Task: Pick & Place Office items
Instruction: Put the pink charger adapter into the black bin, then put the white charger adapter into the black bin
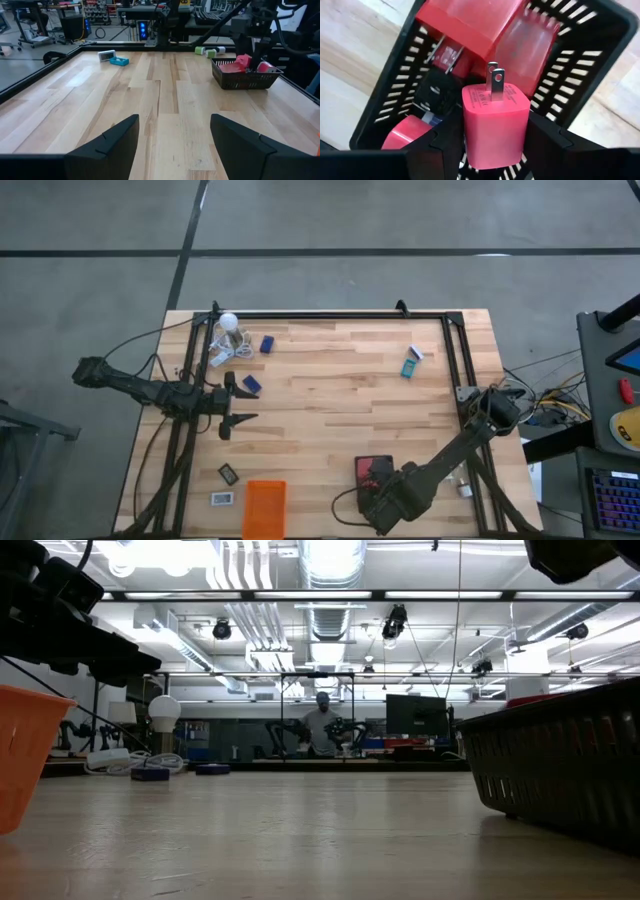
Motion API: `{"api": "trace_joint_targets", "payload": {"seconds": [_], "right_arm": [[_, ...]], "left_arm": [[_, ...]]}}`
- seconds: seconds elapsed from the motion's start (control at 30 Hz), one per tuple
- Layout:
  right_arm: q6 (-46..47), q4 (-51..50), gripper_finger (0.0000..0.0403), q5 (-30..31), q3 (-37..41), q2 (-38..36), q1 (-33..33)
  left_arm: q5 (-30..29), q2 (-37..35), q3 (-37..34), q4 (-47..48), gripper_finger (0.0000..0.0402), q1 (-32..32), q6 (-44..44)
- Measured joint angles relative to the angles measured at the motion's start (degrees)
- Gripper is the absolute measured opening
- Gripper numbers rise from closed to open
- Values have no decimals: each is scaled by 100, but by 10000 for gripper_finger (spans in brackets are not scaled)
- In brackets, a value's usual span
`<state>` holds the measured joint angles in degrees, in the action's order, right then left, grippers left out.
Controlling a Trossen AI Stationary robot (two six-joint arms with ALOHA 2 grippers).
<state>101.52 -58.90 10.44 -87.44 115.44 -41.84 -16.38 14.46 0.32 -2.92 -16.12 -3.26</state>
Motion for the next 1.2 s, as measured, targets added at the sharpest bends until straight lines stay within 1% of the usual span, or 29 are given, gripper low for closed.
{"api": "trace_joint_targets", "payload": {"seconds": [0.4,0.83,0.93,1.2], "right_arm": [[31,-26,183,4,-11,-17,2],[127,-50,187,19,-11,-19,2],[235,-55,201,19,-11,-19,2],[243,-58,255,23,-11,-22,6]], "left_arm": [[-2,7,0,2,253,0,2],[-2,7,0,2,253,0,1],[-2,7,0,2,252,0,0],[-2,7,0,0,252,0,0]]}}
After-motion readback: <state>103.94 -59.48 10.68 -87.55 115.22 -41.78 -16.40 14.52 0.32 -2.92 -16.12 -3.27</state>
